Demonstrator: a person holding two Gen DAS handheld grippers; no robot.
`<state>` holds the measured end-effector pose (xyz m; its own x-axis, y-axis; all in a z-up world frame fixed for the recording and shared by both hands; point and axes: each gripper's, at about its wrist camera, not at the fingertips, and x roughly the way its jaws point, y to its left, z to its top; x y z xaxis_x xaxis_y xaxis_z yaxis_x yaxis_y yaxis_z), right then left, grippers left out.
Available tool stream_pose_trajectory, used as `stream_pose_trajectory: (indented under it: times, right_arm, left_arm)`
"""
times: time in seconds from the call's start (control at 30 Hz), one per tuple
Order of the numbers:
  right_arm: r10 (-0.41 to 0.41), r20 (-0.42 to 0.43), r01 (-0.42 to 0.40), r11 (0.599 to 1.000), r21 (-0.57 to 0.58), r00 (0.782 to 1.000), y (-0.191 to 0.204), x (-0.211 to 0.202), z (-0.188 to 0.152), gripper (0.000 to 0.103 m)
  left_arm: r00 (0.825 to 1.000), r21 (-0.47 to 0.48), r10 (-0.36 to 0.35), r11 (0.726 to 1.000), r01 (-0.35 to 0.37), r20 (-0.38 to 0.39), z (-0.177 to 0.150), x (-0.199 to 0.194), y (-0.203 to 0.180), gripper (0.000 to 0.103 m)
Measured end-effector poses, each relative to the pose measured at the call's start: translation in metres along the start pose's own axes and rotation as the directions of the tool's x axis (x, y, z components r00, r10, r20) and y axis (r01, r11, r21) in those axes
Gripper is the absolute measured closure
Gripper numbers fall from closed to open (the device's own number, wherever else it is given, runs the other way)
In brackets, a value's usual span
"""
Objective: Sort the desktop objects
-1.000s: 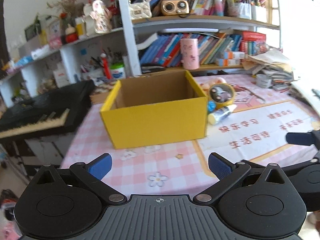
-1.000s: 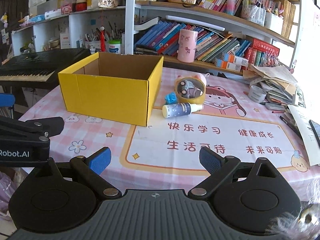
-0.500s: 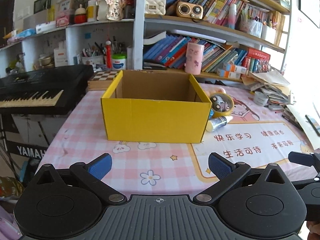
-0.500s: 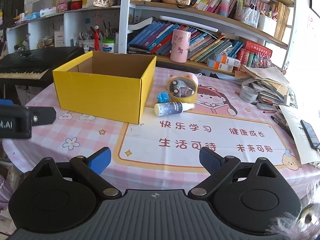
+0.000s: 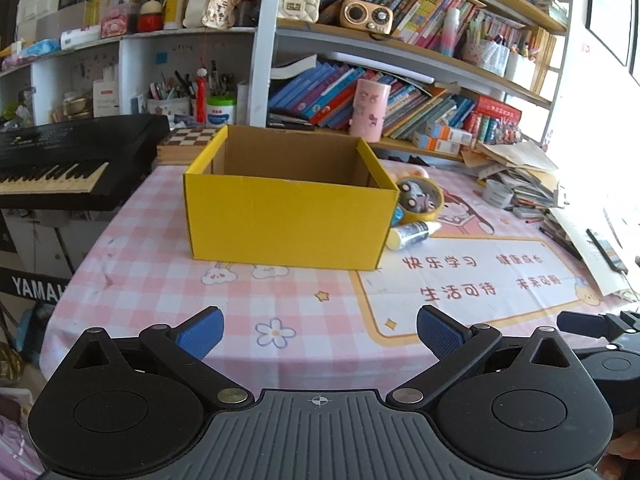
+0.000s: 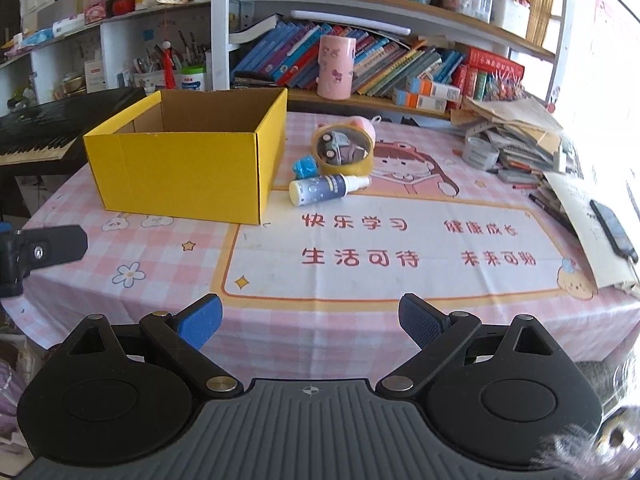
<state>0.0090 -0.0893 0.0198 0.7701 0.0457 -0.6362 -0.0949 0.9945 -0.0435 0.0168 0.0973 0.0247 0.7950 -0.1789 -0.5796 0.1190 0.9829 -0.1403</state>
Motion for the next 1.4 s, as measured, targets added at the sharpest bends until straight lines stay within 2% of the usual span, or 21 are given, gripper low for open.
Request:
stream_pose_trajectory:
  times: [0.1, 0.33, 0.47, 0.57, 0.7, 0.87, 1.0, 1.1, 1.17, 1.27, 1.4]
  right_arm:
    - [0.006, 0.014, -0.006, 1.0, 0.019, 1.0, -0.003, -0.004, -0.001, 0.0]
    - [0.012, 0.045, -0.013, 0.999, 0.034, 0.999, -0.007, -0.013, -0.002, 0.0]
    - [0.01, 0.05, -0.012, 0.999, 0.051, 0.999, -0.012, -0.015, -0.003, 0.0]
    - [0.01, 0.045, -0.013, 0.998, 0.06, 0.999, -0.015, -0.015, -0.003, 0.0]
    - [-0.007, 0.031, 0.005, 0.999, 0.048, 0.999, -0.015, -0.014, -0.004, 0.0]
    - [0.012, 0.029, -0.014, 0.999, 0.04, 0.999, -0.016, -0.014, -0.004, 0.0]
    - [0.009, 0.03, -0.009, 1.0, 0.017, 1.0, -0.015, -0.013, -0.003, 0.0]
    - [0.043, 0.028, -0.043, 0.999, 0.022, 0.999, -0.017, -0.013, -0.003, 0.0]
    - [0.06, 0.029, -0.061, 0.998, 0.029, 0.998, -0.019, -0.013, -0.002, 0.0]
    - [0.042, 0.018, -0.042, 0.999, 0.024, 0.999, -0.021, -0.009, -0.001, 0.0]
    - [-0.008, 0.02, 0.007, 0.999, 0.034, 1.0, -0.025, -0.006, -0.001, 0.0]
  left_arm:
    - [1.0, -0.003, -0.021, 1.0, 0.021, 0.005, 0.0, -0.003, 0.0, 0.0]
    - [0.999, -0.034, -0.044, 0.998, 0.045, 0.02, -0.002, -0.007, -0.001, 0.0]
    - [0.995, -0.035, -0.084, 0.996, 0.086, 0.055, -0.001, -0.013, -0.001, 0.0]
    - [0.996, -0.016, -0.076, 0.997, 0.076, 0.04, -0.001, -0.012, -0.004, 0.0]
    - [0.994, -0.023, -0.089, 0.996, 0.09, 0.058, 0.0, -0.014, -0.004, 0.0]
    - [0.992, -0.03, -0.098, 0.995, 0.1, 0.078, 0.0, -0.017, -0.002, 0.0]
    - [0.989, -0.007, -0.122, 0.992, 0.123, 0.084, 0.002, -0.018, -0.003, 0.0]
    - [0.994, 0.001, -0.076, 0.997, 0.076, 0.08, 0.004, -0.015, -0.003, 0.0]
    - [0.994, -0.033, -0.066, 0.997, 0.068, 0.084, 0.005, -0.011, 0.003, 0.0]
    - [0.997, -0.075, -0.042, 0.996, 0.047, 0.063, 0.004, -0.004, 0.011, 0.0]
    - [0.999, -0.068, -0.016, 0.998, 0.019, 0.036, 0.002, 0.006, 0.012, 0.0]
